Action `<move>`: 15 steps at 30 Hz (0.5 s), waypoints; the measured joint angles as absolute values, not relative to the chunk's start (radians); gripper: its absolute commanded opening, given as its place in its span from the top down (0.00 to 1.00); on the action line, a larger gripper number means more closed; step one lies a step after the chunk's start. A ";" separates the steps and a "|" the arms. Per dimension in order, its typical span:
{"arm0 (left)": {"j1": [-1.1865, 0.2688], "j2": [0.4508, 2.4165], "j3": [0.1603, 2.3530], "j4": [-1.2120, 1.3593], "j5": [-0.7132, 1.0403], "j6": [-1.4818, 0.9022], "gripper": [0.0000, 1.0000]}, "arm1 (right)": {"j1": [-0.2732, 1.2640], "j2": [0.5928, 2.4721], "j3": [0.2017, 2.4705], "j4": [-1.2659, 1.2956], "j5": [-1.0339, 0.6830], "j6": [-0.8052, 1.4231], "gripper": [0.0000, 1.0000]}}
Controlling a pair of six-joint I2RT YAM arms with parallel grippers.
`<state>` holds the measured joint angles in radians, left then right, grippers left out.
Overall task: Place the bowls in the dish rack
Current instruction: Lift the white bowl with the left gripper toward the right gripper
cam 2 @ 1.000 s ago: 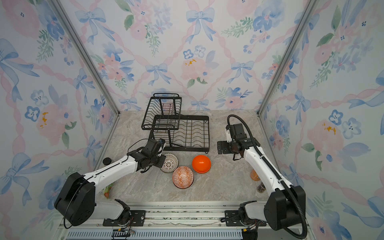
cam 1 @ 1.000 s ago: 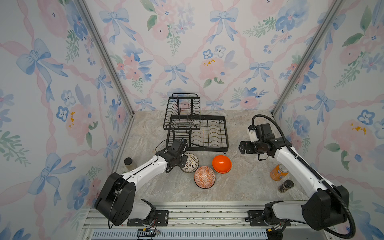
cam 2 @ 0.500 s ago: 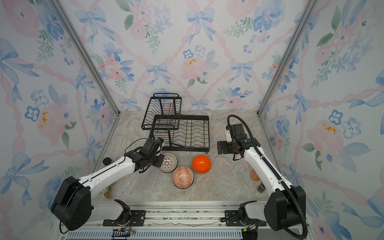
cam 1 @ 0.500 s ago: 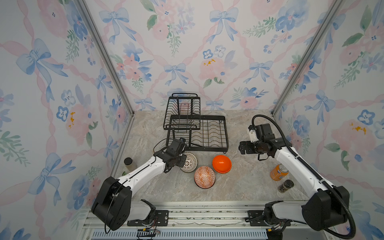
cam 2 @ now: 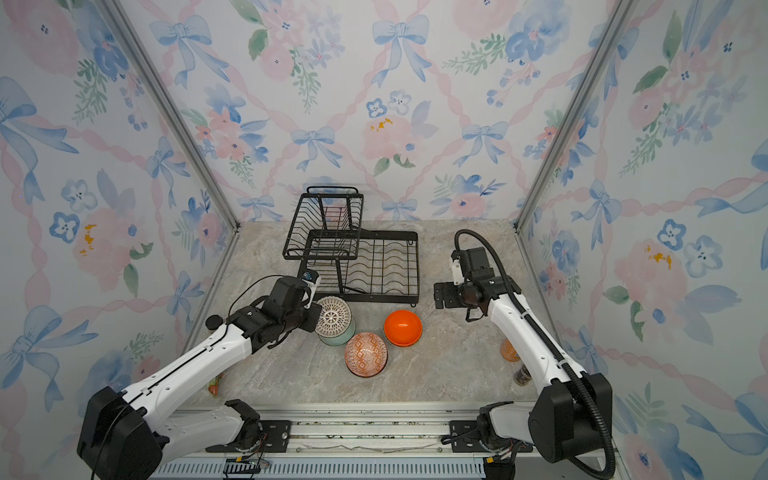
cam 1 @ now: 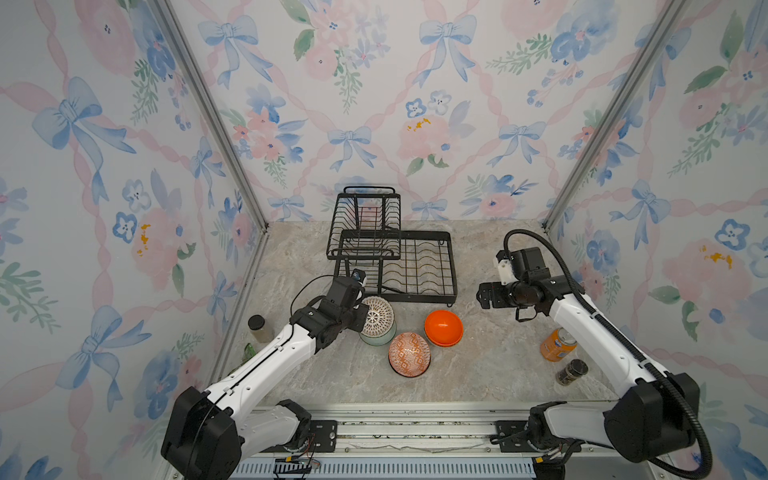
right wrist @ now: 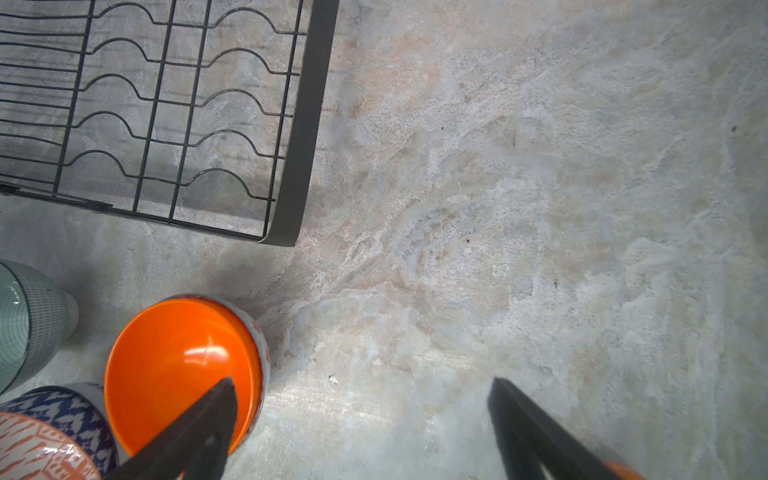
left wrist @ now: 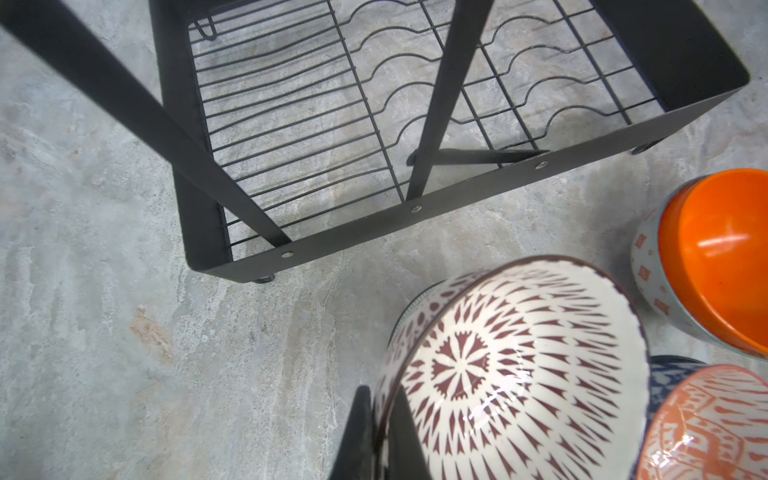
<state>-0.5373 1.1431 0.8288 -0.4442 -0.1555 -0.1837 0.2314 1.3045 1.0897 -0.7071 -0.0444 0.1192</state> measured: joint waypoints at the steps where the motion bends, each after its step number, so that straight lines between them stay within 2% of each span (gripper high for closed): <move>1: -0.537 1.135 0.829 -0.444 -0.152 -0.183 1.00 | 0.233 1.301 1.090 -0.707 -0.046 0.119 0.03; 15: -0.571 1.087 0.903 -0.463 -0.094 -0.180 1.00 | 0.304 1.228 1.090 -0.696 -0.091 0.120 0.03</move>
